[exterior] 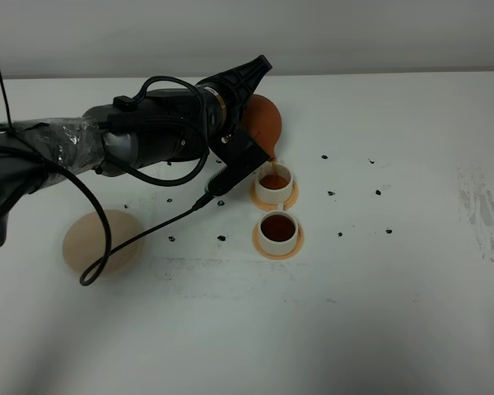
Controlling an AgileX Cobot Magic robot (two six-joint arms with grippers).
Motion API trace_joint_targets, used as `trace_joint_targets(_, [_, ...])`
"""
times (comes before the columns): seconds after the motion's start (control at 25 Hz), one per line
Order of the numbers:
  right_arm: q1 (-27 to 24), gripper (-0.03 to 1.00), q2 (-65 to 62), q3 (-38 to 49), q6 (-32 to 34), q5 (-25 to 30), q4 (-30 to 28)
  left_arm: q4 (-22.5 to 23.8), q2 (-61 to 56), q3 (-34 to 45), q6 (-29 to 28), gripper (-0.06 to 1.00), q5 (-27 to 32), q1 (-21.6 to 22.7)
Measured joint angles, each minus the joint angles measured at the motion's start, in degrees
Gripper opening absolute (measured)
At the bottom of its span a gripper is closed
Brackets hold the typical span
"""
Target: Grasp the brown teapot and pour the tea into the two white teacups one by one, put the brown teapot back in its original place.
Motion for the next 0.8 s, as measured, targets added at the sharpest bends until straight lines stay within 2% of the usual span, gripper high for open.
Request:
trace_joint_targets(0.56, [0.00,0.43,0.00,0.00,0.00,0.00,0.00,1.86,0.10,0.65,0.91,0.13,-1.36,0.00])
trace_joint_targets(0.8, [0.00,0.43,0.00,0.00,0.00,0.00,0.00,4.24,0.10,0.65,0.97,0.13,-2.33,0.00])
